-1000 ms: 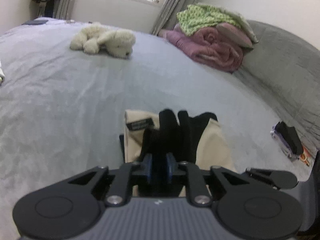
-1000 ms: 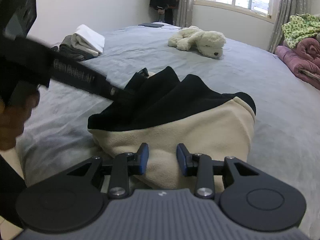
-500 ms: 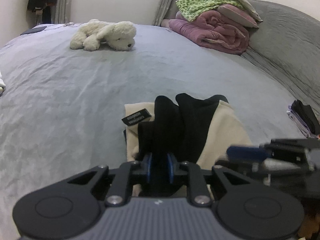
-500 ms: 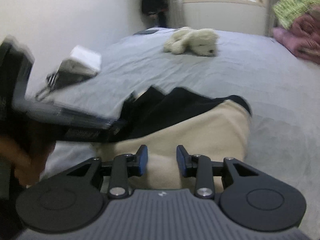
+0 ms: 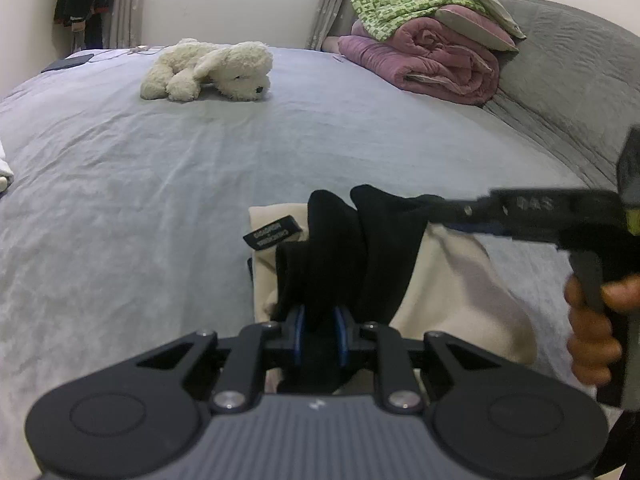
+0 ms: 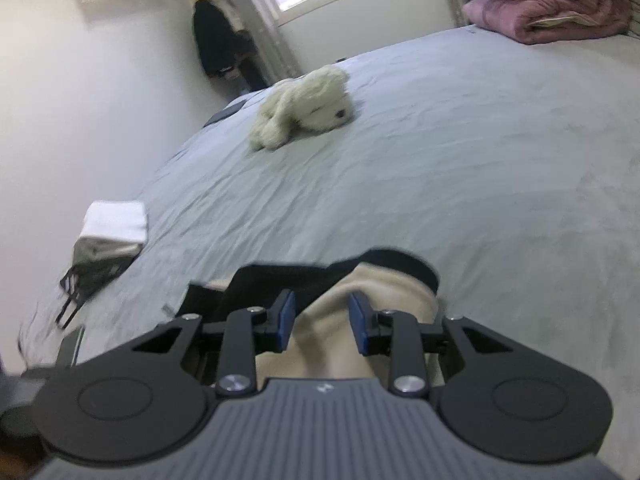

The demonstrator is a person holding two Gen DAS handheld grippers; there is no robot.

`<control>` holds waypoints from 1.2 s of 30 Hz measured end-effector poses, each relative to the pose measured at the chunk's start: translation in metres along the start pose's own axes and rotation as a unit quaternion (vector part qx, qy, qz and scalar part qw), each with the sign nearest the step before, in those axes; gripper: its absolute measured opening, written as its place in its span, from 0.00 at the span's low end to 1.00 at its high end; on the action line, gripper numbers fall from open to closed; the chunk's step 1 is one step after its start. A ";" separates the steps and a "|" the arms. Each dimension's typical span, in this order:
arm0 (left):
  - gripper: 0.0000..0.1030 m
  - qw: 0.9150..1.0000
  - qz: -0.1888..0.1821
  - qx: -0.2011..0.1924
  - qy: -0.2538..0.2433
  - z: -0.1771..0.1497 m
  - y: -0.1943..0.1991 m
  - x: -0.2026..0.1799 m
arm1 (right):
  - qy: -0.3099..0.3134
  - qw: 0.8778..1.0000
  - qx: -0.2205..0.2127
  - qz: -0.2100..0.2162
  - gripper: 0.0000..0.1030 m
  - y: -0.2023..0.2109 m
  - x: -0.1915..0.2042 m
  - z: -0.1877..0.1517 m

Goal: Fold clothes
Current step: 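Grasp the beige bundle edge with the right gripper while the left gripper holds it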

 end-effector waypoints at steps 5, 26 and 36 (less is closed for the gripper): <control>0.17 1.000 0.001 0.001 0.001 0.001 -0.001 0.000 | 0.027 0.999 0.023 -0.031 0.32 -0.024 -0.002 -0.003; 0.28 0.996 0.008 -0.007 0.085 0.005 -0.003 0.022 | 0.060 0.996 0.015 -0.063 0.43 0.011 0.021 -0.044; 0.34 0.995 0.001 0.003 0.103 0.003 -0.004 0.030 | -0.110 0.992 0.040 0.051 0.52 0.045 -0.029 -0.064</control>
Point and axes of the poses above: each gripper's, at about its wrist camera, not at the fingertips, and y roughly against the way its jaws point, x to its left, z to its top, the point moved 1 cm from there along -y, roughly the way its jaws point, and after that the axes turned 11 degrees about x, right-handed, at the moved point
